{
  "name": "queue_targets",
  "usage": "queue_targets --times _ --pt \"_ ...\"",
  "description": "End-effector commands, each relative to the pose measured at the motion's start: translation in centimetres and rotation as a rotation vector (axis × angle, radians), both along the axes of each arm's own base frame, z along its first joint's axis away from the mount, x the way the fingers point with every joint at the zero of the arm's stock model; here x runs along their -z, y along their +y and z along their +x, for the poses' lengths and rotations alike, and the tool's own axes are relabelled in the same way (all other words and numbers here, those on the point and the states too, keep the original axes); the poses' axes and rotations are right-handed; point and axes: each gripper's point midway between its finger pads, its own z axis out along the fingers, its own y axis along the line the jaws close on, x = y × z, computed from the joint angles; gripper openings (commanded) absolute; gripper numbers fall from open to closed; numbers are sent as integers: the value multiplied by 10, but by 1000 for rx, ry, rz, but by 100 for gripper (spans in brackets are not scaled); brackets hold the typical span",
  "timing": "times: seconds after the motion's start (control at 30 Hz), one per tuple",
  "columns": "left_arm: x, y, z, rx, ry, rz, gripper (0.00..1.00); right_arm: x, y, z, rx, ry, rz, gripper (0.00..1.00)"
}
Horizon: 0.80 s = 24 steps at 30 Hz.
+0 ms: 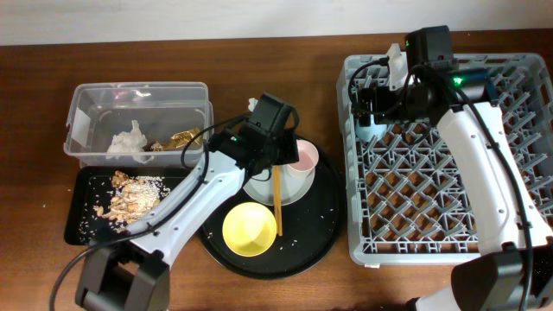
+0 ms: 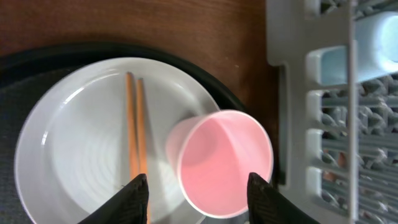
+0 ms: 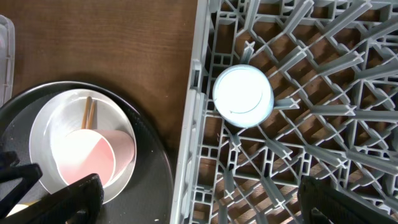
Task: Sort waste into correct bins and load items into the dishwasher rack
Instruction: 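Grasp the pink cup with the left gripper and lift it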
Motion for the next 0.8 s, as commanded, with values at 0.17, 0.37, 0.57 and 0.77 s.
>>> queue_targets --times 0.17,0.37,0.57,0.77 --pt "77 2 6 -44 117 107 34 -9 1 1 3 -20 14 98" --pt "26 -1 24 -57 20 43 1 -9 1 1 3 -20 14 98" --pt "-182 34 -32 331 -195 -521 0 -9 1 1 3 -20 14 98" --pt "-223 64 -53 503 -220 -773 0 -31 24 -3 -130 -76 104 98"
